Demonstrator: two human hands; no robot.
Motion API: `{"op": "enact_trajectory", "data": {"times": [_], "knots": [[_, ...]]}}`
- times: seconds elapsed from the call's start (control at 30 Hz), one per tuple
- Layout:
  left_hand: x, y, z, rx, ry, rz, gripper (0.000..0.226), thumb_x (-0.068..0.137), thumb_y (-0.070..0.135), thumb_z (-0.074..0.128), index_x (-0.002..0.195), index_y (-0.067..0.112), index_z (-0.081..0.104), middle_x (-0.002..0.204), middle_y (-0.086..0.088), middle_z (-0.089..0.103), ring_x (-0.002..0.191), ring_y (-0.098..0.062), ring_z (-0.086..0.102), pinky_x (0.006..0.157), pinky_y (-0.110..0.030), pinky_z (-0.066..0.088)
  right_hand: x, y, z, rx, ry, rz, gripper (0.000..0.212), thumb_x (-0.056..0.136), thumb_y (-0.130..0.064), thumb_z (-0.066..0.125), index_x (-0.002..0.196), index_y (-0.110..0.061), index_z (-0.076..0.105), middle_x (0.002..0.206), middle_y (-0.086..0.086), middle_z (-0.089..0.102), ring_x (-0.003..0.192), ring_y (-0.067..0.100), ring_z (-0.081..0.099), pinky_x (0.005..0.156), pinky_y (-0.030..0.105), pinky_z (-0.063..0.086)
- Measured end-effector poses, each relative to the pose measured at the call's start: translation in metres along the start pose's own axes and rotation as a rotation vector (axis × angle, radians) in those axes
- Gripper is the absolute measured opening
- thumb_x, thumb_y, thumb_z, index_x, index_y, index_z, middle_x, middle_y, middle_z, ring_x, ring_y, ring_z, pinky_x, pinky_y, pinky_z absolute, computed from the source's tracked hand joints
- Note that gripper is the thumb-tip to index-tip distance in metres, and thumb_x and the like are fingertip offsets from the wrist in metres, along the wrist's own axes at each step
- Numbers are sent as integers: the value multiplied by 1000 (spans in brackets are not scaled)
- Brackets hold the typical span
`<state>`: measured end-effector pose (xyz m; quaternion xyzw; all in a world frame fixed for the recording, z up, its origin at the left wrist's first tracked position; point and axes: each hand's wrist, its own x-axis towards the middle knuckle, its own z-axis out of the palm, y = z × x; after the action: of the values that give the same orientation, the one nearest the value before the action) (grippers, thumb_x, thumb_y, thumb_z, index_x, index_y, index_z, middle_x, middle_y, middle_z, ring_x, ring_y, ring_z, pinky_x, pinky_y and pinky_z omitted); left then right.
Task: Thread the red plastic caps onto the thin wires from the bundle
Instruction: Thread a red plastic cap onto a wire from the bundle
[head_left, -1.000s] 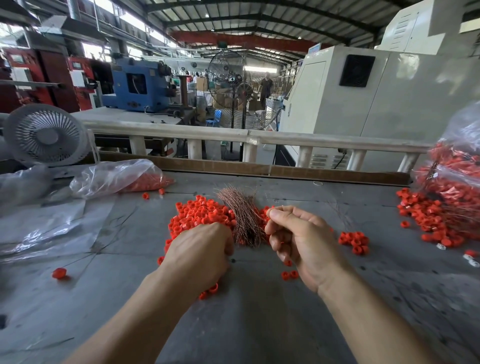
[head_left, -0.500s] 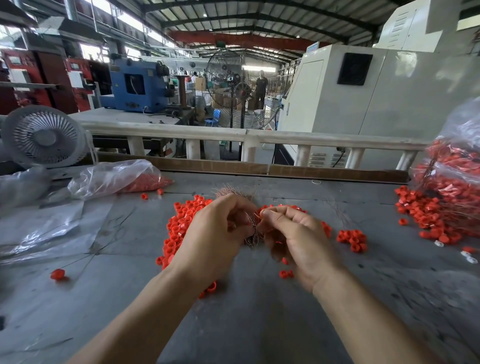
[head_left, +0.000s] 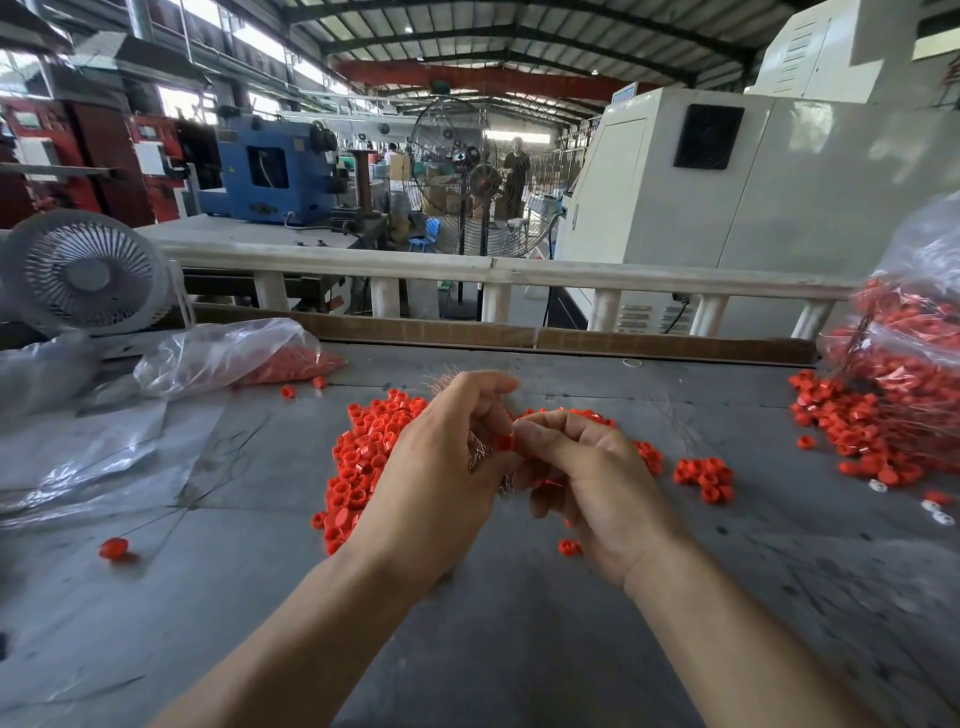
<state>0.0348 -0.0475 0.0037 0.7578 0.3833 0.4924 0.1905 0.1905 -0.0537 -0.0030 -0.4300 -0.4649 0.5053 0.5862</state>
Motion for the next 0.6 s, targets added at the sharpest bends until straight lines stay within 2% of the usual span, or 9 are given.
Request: {"op": "enact_trajectory", "data": {"times": [0.2,0.33,0.4,0.47,0.6], "knots": [[1,-2,1,-27,30,-2,64,82,5,82,132,33,53,97,20,65,95,0,63,81,-14,49,-1,-2,0,9,-12,-5,5,90,-14,73,86,-14,74,74,12,70,60,18,61,44,23,43],[0,-2,4,-67,103,-34,69,80,9,85,126,44,47,102,22,60,95,-3,63,79,-14,50,-2,-2,0,-2,12,-38,6,89,-11,74,84,-14,74,72,12,70,57,15,61,43,23,43],[1,-2,6,-79,160,-83,60,77,17,88,108,49,49,99,23,61,92,-2,63,73,-10,49,-2,-2,0,-2,32,-65,5,89,-10,75,85,-13,74,73,12,71,59,15,62,44,23,44],[2,-4,7,-88,182,-113,46,75,23,90,96,45,56,91,21,65,83,-5,65,68,-13,50,-2,-3,1,2,49,-87,6,90,-10,74,86,-14,74,73,9,71,59,13,62,45,22,45],[3,-7,10,-209,96,-100,31,79,10,85,88,34,68,80,13,74,76,-8,72,67,-19,56,-3,-4,2,19,60,-92,9,91,-9,72,84,-15,74,72,7,71,58,12,61,45,22,45]]}}
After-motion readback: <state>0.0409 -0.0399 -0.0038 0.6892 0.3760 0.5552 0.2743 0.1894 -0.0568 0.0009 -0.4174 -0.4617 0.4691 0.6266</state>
